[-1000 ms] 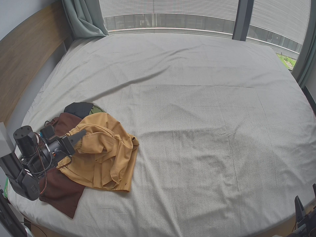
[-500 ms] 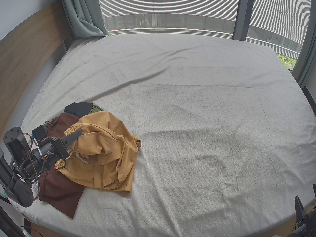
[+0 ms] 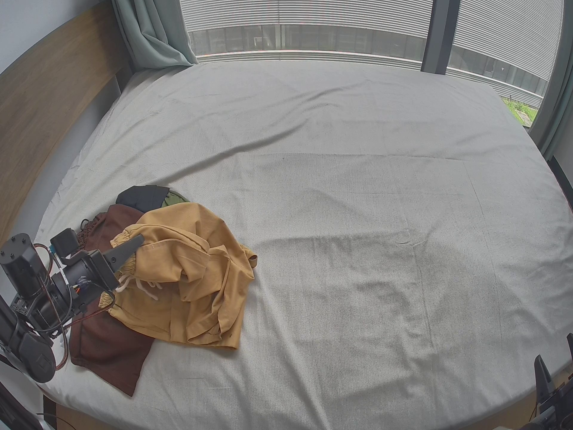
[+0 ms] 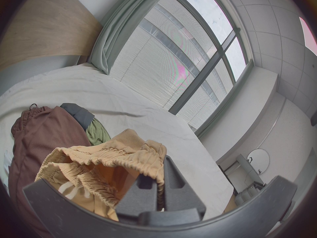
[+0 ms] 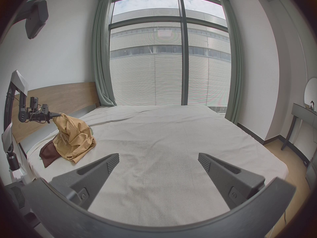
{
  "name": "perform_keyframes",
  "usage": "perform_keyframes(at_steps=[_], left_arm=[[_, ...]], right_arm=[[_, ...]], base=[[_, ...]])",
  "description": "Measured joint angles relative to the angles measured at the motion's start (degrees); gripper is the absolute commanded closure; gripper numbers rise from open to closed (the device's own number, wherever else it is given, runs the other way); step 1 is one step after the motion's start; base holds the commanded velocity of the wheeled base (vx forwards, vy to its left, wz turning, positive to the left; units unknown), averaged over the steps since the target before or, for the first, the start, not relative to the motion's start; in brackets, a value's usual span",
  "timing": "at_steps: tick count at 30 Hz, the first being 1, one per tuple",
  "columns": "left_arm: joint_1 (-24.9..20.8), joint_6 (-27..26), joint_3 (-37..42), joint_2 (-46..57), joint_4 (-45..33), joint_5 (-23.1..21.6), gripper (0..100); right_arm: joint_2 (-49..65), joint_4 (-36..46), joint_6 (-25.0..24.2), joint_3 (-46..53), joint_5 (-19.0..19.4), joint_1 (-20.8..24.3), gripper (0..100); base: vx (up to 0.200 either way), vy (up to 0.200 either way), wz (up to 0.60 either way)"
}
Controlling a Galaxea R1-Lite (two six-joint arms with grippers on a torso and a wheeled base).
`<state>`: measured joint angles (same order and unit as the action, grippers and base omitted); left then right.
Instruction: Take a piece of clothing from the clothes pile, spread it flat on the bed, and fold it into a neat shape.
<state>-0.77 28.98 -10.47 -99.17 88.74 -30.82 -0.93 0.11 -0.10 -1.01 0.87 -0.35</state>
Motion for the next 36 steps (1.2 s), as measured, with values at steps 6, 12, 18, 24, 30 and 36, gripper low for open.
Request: perform_keyframes(at_steps=[6,12,18,24,30,36], left_arm=[[-3.06,6.46,0.13,1.6,0.0,5.1,100],[-6.91,10.52,-0.16,3.06,0.0,9.2,100],[-9.95,13.75,-0.5,3.67,-0.02,14.32,100],[-13.45,17.01,-1.27,3.86,-0.02,17.76,100],[-16.51,18.4,-1.65,4.39,0.0,20.15,100],[-20.76,21.3,-2.91,5.12,-0.05,27.03,100]], right_arm=[[0.0,0.02,0.0,0.0,0.0,0.0,0],[0.0,0.02,0.02,0.0,0.0,0.0,0],[0.0,0.02,-0.09,0.0,0.0,0.0,0],[0.0,0.0,-0.09,0.0,-0.02,0.0,0],[0.0,0.0,-0.06,0.0,-0.02,0.0,0],[0.0,0.02,-0.01,0.0,-0.02,0.0,0]], base=[[0.0,0.0,0.0],[0.0,0.0,0.0],[0.0,0.0,0.0],[0.0,0.0,0.0],[0.0,0.0,0.0],[0.0,0.0,0.0]])
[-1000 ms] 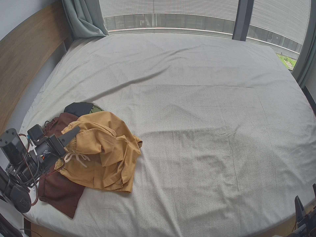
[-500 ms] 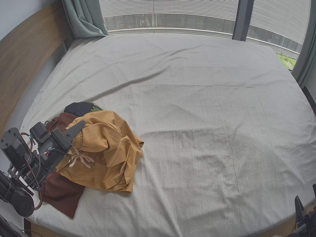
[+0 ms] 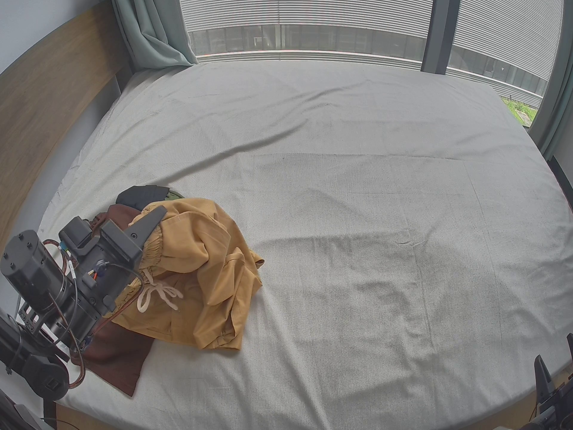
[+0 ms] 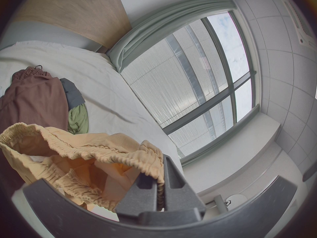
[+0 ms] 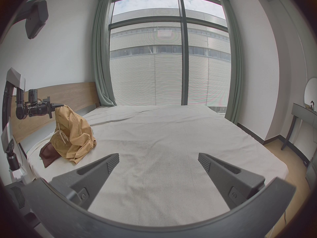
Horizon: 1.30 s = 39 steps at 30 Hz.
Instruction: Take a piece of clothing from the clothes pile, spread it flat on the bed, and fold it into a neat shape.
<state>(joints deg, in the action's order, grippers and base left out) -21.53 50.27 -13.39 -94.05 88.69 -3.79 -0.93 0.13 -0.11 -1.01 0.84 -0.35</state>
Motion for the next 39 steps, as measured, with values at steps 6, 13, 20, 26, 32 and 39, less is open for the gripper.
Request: perform_keyframes(at_steps=[6,13,20,26,32,39], left_arm=[[-4.44,2.5,-2.24,0.32,0.02,3.61,100],[-7.59,2.96,-3.45,0.52,0.02,4.33,100],[-12.23,3.95,-6.6,0.37,0.0,8.72,100],[-16.36,4.27,-9.11,-0.24,-0.01,9.37,100],[-19.04,4.3,-11.39,-1.78,-0.01,9.51,100],[-21.75,4.3,-13.15,-3.99,-0.01,9.45,100]], right_arm=[[0.0,0.0,0.01,0.0,0.02,0.0,0],[0.0,0.02,0.01,0.0,0.02,0.0,0],[0.0,0.02,0.01,0.0,0.02,0.0,0],[0.0,0.02,0.01,0.0,0.02,0.02,0],[0.0,0.0,0.01,0.0,0.02,0.06,0],[0.0,0.0,0.04,0.0,0.02,0.11,0]], base=[[0.0,0.0,0.0],[0.0,0.0,0.0],[0.0,0.0,0.0],[0.0,0.0,0.0],[0.0,0.0,0.0],[0.0,0.0,0.0]])
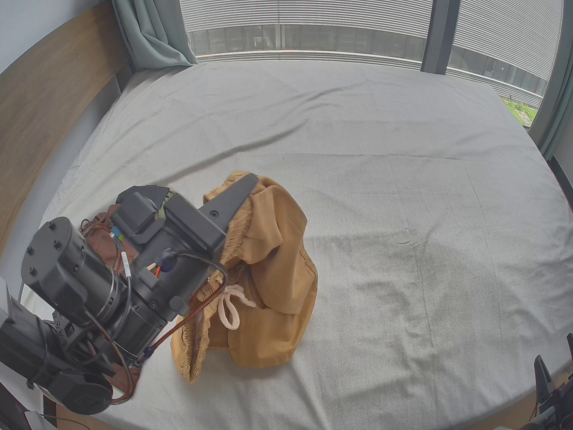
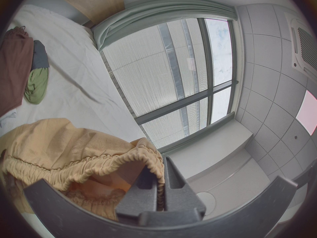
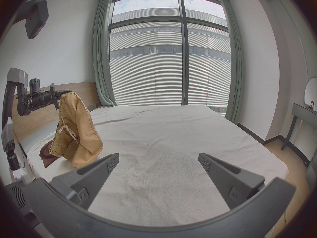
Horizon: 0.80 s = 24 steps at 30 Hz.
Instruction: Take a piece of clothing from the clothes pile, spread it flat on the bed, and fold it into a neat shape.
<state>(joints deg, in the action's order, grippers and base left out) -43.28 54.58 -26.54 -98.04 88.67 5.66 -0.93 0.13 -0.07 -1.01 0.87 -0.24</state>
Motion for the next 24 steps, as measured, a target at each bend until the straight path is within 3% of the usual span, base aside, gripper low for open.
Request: perform_keyframes(at_steps=[17,24], left_arm=[[-7.08,1.65,-6.51,-8.39,0.0,-0.79,100],[-9.31,3.43,-8.4,-11.52,0.01,-4.02,100]], right_arm=[[0.0,0.02,0.0,0.0,0.0,-0.02,0],[0.0,0.02,-0.02,0.0,0.0,-0.05,0]], base=[[0.0,0.0,0.0],[0.0,0.0,0.0]])
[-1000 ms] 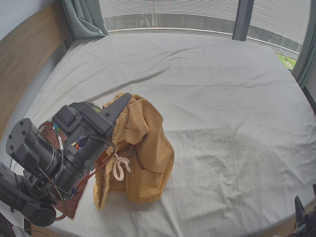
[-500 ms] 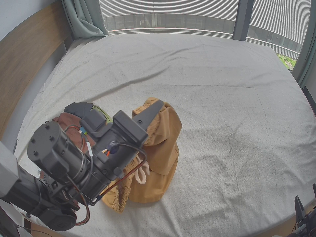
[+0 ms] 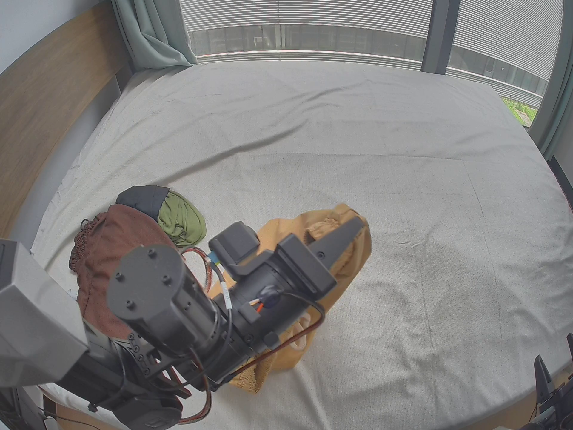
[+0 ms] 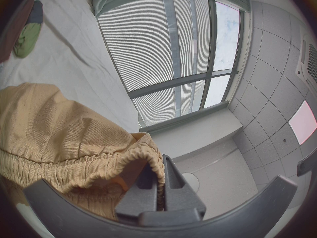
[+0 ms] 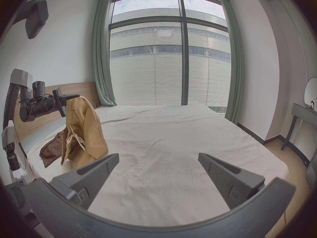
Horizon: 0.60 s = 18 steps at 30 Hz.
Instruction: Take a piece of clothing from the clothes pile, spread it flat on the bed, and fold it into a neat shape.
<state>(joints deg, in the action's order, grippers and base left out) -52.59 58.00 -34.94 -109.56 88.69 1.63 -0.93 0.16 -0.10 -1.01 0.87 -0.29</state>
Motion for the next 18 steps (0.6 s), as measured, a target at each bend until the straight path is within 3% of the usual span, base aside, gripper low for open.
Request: perform_keyframes(at_steps=[18], left_arm=[[-8.16,0.27,-8.14,-3.38,-0.01,-4.64,100]], right_arm=[[0.0,0.0,0.0,0.0,0.0,0.0,0]], base=[[0.0,0.0,0.0]])
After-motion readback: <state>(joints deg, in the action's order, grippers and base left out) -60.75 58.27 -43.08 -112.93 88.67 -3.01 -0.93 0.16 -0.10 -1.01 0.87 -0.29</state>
